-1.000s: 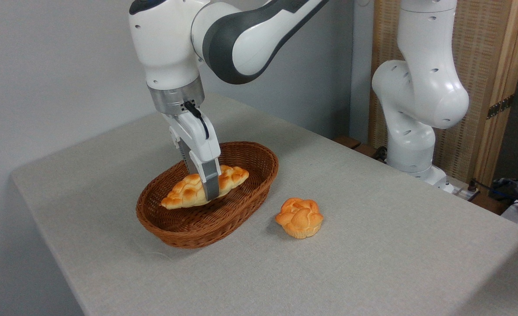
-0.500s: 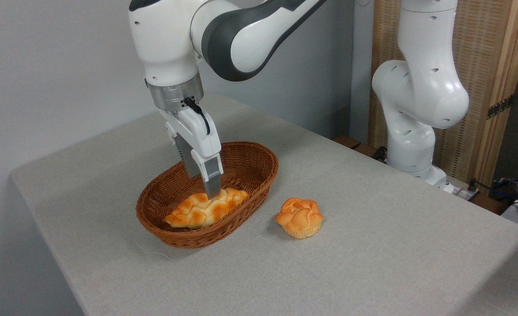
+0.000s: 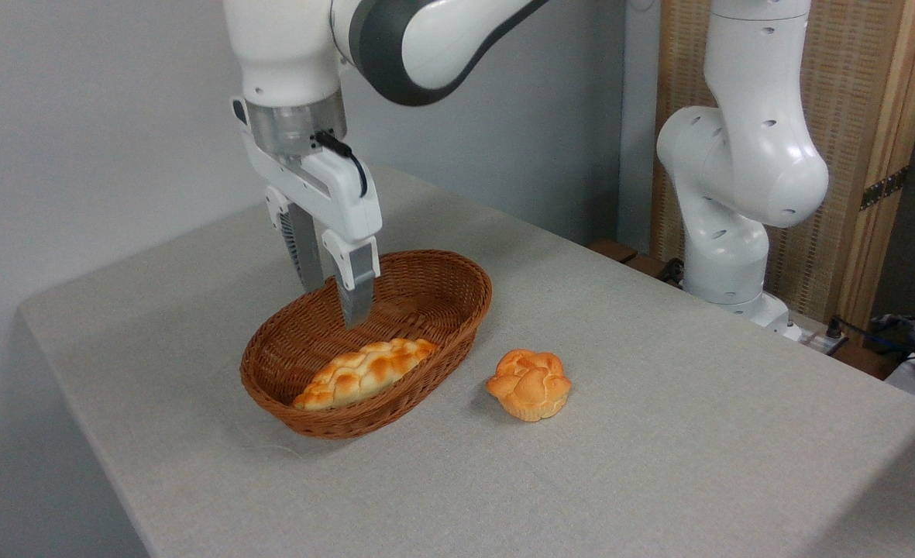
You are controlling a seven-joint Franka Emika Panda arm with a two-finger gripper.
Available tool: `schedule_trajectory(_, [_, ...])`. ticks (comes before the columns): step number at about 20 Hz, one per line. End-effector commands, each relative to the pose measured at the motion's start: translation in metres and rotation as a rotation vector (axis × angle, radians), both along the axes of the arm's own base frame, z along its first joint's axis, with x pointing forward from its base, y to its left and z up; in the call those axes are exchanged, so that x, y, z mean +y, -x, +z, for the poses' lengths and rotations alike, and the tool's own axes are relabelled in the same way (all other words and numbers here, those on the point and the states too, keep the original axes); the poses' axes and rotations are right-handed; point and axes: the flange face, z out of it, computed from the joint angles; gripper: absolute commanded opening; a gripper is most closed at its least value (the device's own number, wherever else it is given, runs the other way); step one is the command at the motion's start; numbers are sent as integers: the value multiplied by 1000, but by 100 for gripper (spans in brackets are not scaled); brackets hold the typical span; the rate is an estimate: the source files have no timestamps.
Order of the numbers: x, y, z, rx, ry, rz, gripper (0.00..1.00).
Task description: Put bread into the basket
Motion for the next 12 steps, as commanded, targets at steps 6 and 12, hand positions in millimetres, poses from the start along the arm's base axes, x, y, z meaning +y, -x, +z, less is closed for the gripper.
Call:
schedule_trajectory(6, [61,-10,96,-27,-9,81,100])
schedule_trajectory(12, [62,-13,113,-18,-19,69,100])
